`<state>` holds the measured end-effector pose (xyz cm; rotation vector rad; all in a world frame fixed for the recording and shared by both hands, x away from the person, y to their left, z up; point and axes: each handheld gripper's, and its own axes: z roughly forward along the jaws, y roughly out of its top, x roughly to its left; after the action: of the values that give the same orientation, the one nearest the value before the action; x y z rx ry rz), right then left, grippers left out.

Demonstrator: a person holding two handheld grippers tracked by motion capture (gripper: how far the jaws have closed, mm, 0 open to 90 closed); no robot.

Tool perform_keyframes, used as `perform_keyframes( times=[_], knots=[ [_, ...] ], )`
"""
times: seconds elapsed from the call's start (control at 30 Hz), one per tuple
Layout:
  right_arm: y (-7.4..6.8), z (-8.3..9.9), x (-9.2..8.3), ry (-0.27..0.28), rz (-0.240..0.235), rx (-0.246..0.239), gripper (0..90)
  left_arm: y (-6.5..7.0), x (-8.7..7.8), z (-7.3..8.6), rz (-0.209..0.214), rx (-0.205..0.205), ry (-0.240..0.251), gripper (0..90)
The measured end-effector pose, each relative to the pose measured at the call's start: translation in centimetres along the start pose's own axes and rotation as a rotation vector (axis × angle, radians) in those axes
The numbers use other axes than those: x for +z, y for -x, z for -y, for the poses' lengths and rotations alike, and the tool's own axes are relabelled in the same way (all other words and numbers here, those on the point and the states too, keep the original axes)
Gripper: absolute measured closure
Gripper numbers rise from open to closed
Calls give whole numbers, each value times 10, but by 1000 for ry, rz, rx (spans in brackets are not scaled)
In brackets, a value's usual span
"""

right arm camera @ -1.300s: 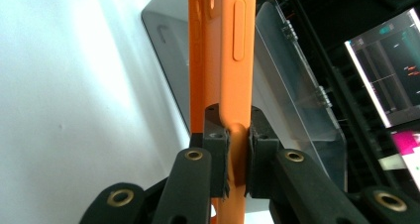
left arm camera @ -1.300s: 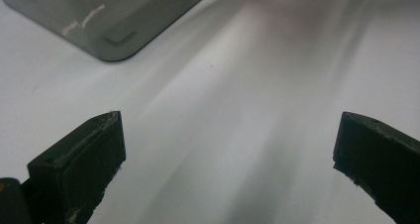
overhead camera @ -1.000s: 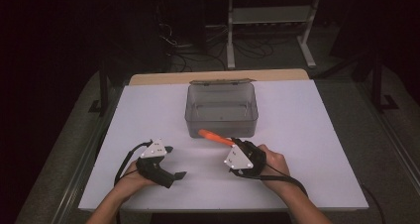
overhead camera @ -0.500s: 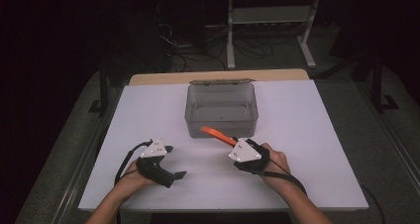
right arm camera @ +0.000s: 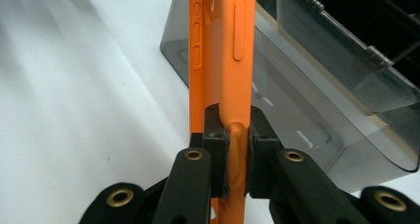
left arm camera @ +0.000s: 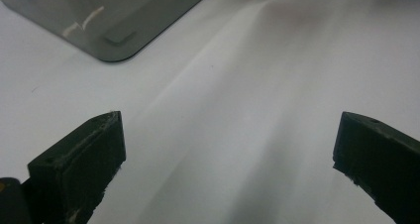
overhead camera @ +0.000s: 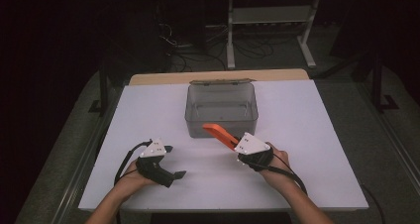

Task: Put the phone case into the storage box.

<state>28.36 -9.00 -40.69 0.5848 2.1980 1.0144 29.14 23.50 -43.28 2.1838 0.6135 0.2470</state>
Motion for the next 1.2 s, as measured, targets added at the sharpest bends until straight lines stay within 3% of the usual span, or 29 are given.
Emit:
perform_keyframes(
  times=[0.83, 1.2],
  knots=[
    [21, 8, 2, 28, -191, 255, 809, -1, 0, 1, -2, -5, -7, 0],
    [28, 11, 1, 43, -244, 331, 810, -1, 0, 1, -4, -4, -10, 0]
  ],
)
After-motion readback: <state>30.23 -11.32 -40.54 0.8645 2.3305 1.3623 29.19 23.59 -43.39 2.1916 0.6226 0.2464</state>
